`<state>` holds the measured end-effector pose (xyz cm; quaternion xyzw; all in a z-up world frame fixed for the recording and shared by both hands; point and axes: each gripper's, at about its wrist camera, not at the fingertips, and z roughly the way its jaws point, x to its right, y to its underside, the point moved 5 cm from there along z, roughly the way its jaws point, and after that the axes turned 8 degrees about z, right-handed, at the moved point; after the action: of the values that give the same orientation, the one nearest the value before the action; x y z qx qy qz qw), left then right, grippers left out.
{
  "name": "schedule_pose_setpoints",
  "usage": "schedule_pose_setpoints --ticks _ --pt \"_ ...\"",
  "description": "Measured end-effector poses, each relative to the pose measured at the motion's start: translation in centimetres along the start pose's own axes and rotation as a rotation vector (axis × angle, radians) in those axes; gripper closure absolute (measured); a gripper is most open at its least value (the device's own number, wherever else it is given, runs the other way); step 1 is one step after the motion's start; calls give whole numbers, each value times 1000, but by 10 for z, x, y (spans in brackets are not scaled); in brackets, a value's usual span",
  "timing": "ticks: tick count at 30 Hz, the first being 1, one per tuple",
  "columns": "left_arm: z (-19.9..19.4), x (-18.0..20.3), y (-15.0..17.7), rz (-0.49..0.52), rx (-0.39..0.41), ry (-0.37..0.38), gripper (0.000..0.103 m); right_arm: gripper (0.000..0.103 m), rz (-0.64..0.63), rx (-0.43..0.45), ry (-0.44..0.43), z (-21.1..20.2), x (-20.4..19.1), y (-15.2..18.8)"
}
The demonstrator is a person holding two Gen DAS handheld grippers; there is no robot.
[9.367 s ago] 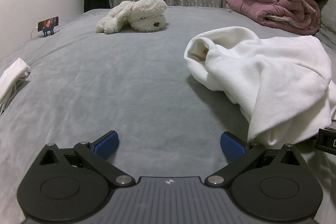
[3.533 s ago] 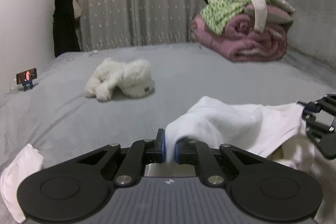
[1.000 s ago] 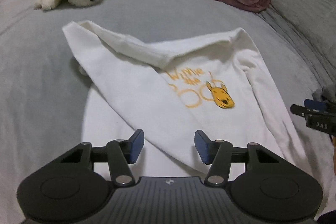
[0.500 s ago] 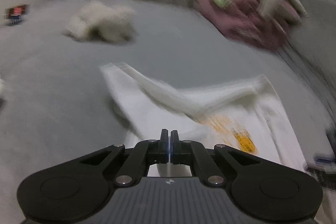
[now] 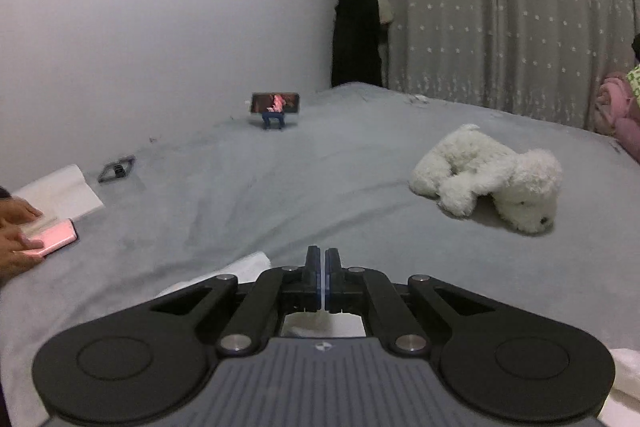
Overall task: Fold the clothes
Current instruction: 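Lay the shirt flat on the bed and open both grippers, then grasp the shirt collar edge with the right gripper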
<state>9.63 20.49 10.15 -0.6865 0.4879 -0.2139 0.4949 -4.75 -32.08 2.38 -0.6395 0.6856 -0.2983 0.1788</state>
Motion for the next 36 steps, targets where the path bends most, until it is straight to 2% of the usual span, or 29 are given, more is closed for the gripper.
schedule_pose_setpoints --ticks 2,4,7,9,12,14,16,18,19,20,22,26,27,29,30,32,33,35,36 --pt "-4 4 0 33 29 -28 102 48 20 5 -20 -4 4 -4" --pt "-6 12 2 39 15 11 102 40 34 3 -61 -9 7 -6" --pt "-7 41 12 68 -74 220 101 32 32 3 -134 -20 6 -6" --pt "-12 65 24 130 -124 312 101 32 6 -1 -179 -24 -1 -4" --pt "-22 103 40 242 -148 411 93 33 -34 -57 -197 -17 -13 3" --pt "-29 125 48 295 -165 475 86 31 -40 -104 -134 -5 -11 7" --pt "-34 138 53 327 -172 510 82 33 1 -142 -132 3 -5 8" --pt "-39 149 57 353 -178 539 79 63 56 -175 -167 10 1 9" --pt "-39 153 58 363 -183 548 78 84 66 -181 -195 11 0 10" --pt "-38 157 58 369 -190 554 78 95 55 -174 -202 9 -3 9" --pt "-36 160 60 365 -207 557 78 95 22 -151 -185 6 -7 8" --pt "-34 159 61 361 -218 541 78 96 -34 -45 -55 -2 -4 -5" --pt "-34 159 62 364 -217 538 78 96 -51 -5 0 -6 -1 -10" --pt "-34 161 62 366 -212 533 78 96 -89 114 176 -17 11 -28" --pt "-34 162 62 366 -210 531 78 96 -81 203 295 -25 21 -42" --pt "-33 162 62 361 -204 530 78 95 18 384 502 -43 50 -74" --pt "-33 162 61 357 -202 529 78 94 81 421 545 -43 64 -86" --pt "-33 161 62 354 -201 532 78 80 140 382 553 -26 76 -95" --pt "-32 160 62 355 -200 533 78 80 127 327 545 -11 76 -92"
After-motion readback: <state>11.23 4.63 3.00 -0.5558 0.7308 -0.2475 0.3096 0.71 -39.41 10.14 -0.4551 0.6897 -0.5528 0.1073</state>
